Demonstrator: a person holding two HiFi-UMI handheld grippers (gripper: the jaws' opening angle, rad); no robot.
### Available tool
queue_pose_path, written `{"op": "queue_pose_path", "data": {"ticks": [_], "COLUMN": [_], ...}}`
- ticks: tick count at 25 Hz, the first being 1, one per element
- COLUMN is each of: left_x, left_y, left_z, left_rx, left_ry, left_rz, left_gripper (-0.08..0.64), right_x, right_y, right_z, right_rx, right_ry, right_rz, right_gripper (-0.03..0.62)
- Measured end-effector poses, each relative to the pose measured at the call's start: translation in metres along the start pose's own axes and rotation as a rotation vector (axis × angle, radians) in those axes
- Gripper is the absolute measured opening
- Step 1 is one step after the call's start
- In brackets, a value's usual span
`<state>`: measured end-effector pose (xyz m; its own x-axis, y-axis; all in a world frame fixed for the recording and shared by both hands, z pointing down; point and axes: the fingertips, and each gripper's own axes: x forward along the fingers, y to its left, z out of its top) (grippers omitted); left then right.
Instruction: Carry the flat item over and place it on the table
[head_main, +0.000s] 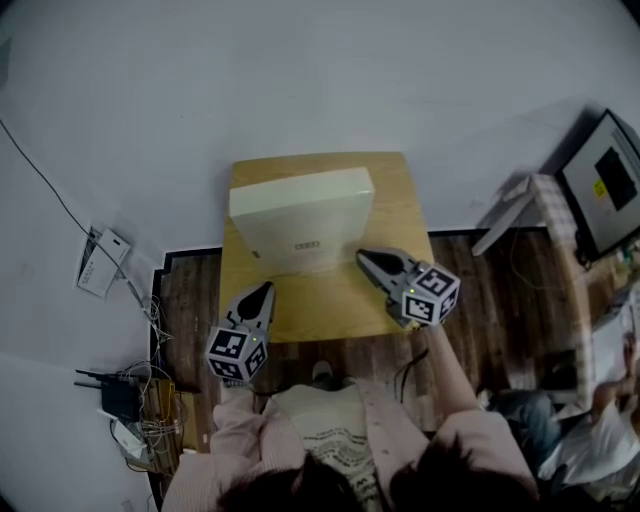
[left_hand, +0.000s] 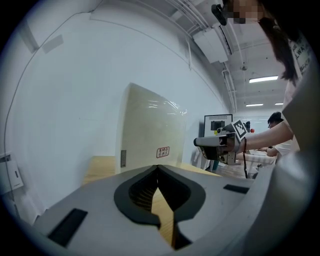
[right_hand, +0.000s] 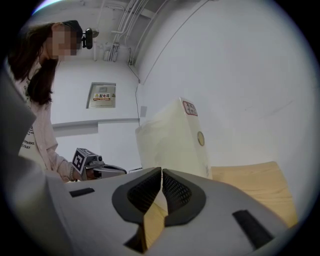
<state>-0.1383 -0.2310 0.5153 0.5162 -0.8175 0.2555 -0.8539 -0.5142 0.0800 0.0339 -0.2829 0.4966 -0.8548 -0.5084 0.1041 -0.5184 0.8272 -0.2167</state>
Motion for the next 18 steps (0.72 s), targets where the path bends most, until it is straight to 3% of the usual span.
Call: {"op": "queue_pose_path", "data": {"ticks": [10,18], "left_x": [-0.02,-0.031], "left_y": [-0.032,-0.047], "left_z": [0.01,0.025], "left_rx": [-0.005,-0.026], "left_ry": [-0.036,-0.098], "left_rz": [0.025,0.034], "left_gripper": [-0.009,-0.009], "right_x": [-0.014,-0.024], "right_y": [0.035,0.054], "right_z": [0.019,0.028], "right_rx": [-0.005,-0.054], "right_ry": [-0.041,-0.057], "right_rz": [0.121,0.16], "right_gripper": [-0.012,-0.006]}}
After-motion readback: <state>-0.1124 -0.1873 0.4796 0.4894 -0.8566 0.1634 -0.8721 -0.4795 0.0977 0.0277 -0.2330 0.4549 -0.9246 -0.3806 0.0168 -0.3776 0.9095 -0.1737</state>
